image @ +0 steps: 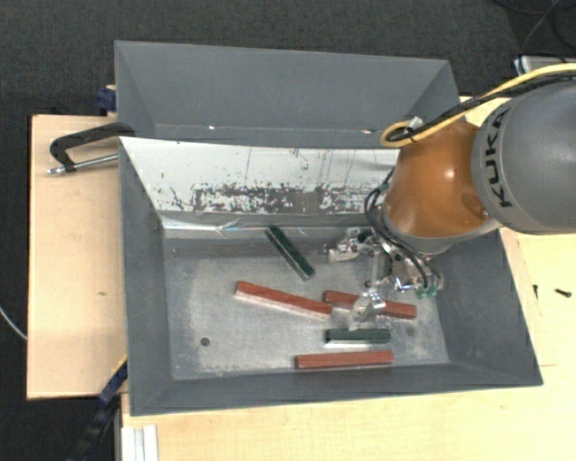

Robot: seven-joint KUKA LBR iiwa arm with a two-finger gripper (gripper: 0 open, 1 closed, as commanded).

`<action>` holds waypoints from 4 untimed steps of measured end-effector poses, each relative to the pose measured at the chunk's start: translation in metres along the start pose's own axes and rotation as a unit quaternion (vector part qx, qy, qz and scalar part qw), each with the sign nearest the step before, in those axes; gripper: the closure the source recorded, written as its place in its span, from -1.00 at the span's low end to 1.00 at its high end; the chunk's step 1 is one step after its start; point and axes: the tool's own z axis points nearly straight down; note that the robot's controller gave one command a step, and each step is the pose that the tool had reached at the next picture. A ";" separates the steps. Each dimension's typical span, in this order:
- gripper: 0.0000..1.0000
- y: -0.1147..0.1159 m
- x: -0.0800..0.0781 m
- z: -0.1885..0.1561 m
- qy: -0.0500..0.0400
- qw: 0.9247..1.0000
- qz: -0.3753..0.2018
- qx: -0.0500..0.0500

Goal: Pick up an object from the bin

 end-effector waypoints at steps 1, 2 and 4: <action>1.00 0.000 0.004 0.005 0.002 1.000 0.003 0.001; 1.00 0.000 0.004 0.005 0.002 1.000 0.003 0.001; 1.00 0.001 0.005 -0.011 0.003 1.000 0.002 0.000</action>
Offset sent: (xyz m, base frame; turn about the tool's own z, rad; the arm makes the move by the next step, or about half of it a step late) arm 0.0000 0.0000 0.0000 0.0000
